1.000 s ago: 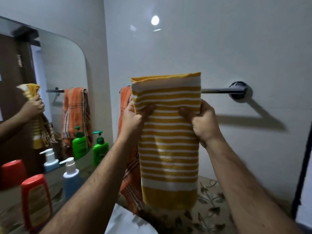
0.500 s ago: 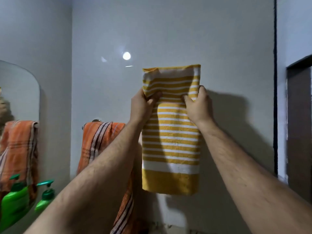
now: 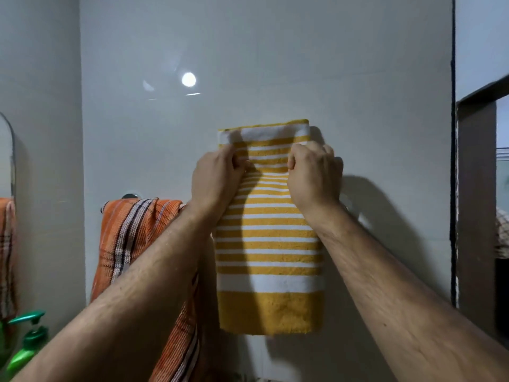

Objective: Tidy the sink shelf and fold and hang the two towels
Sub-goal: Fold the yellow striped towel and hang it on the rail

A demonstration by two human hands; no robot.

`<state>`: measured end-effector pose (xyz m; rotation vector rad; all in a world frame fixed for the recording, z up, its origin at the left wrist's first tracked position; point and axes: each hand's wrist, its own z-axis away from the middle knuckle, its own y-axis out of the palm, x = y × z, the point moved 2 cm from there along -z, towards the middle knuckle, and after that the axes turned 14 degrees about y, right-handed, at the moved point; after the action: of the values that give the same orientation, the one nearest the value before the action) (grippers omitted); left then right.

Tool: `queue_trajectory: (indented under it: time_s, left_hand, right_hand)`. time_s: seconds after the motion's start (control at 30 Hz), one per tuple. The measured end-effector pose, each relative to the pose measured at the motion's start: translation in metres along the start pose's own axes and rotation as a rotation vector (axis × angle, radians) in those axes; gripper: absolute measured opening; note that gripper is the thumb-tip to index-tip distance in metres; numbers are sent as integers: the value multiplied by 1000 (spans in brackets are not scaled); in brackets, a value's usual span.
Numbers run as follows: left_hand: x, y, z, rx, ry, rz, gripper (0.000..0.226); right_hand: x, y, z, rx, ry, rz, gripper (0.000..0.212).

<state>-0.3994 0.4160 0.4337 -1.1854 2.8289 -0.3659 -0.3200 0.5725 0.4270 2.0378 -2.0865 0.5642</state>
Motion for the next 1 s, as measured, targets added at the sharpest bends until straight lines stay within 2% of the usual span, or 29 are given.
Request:
queue_trajectory:
  time_s: [0.17, 0.3, 0.37, 0.5, 0.6, 0.7, 0.8, 0.87, 0.93, 1.0]
  left_hand:
    - [-11, -10, 9, 302, 101, -71, 45]
    - [-32, -11, 27, 585, 91, -9, 53]
    - [-33, -11, 32, 642, 83, 24, 52]
    - [-27, -11, 37, 651, 99, 40, 51]
    - [-27, -12, 37, 701, 101, 64, 51]
    - [-23, -11, 29, 706, -20, 166, 41]
    - [-19, -7, 21, 840, -162, 261, 50]
    - [-18, -5, 18, 908, -254, 341, 55]
    - [-18, -5, 14, 975, -330, 397, 53]
    - [-17, -7, 12, 1025, -382, 427, 56]
  right_hand:
    - [2, -2, -1, 167, -7, 44, 27]
    - [5, 0, -1, 243, -31, 147, 15]
    - [4, -3, 2, 325, -63, 161, 29]
    - [-7, -8, 21, 572, -165, 196, 66]
    - [-10, -11, 25, 733, -207, 202, 80]
    - [-10, -7, 17, 931, -127, 184, 85]
    - [-11, -4, 9, 1189, -38, 124, 99]
    - [-15, 1, 2, 1358, 67, 86, 96]
    - [-19, 7, -5, 1518, 166, 135, 96]
    - [-22, 14, -9, 1597, 271, 199, 103]
